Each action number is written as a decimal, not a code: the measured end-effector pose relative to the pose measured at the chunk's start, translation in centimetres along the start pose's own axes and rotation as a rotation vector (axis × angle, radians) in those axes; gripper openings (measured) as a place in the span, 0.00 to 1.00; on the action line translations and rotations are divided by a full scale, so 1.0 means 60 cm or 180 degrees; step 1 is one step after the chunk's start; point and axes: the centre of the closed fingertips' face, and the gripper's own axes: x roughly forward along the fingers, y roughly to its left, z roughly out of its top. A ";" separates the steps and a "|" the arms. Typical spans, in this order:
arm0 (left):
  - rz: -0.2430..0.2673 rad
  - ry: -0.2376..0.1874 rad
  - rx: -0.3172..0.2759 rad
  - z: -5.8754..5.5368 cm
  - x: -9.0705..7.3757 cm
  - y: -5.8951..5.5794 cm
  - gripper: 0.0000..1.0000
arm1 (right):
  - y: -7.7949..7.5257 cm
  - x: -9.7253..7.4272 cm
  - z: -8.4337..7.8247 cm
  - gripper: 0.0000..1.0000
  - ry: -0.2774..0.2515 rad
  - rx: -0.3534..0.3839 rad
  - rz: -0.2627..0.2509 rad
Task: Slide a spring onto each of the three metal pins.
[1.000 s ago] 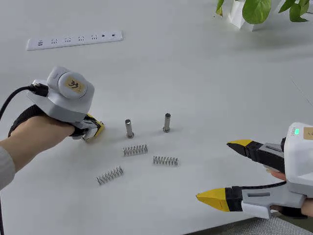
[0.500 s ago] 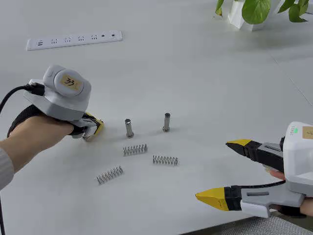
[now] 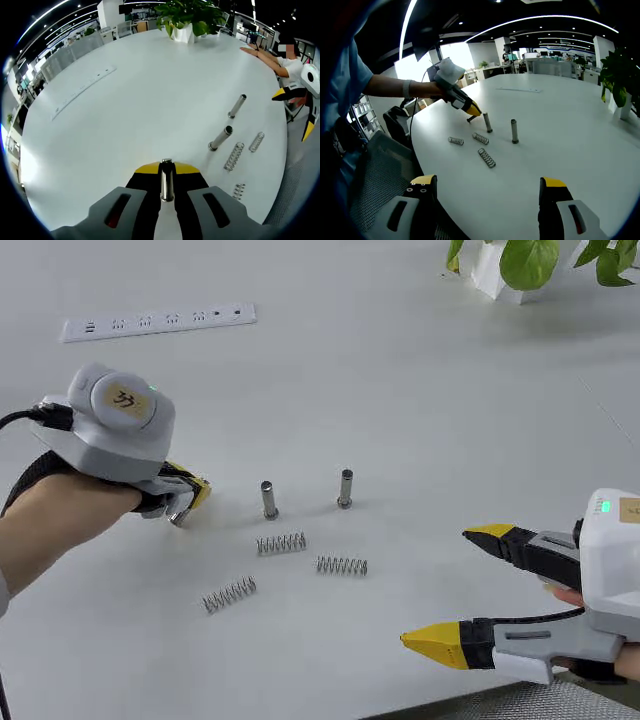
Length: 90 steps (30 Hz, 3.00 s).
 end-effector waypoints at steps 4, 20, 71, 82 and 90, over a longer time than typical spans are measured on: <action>0.0007 -0.0038 -0.0023 -0.003 -0.012 0.000 0.05 | 0.003 0.002 -0.002 0.83 -0.0002 0.0004 0.0011; 0.0006 -0.0209 -0.0225 -0.021 -0.042 -0.004 0.05 | 0.009 0.007 -0.002 0.83 0.0008 -0.0011 0.0042; 0.0004 -0.0320 -0.0288 -0.030 -0.067 -0.019 0.05 | 0.015 0.007 0.002 0.82 0.0016 -0.0029 0.0077; 0.0010 -0.0293 -0.0255 -0.037 -0.064 -0.020 0.06 | 0.016 0.007 0.002 0.82 0.0021 -0.0031 0.0084; 0.0012 -0.0287 -0.0260 -0.040 -0.062 -0.020 0.06 | 0.017 0.007 0.001 0.82 0.0021 -0.0027 0.0086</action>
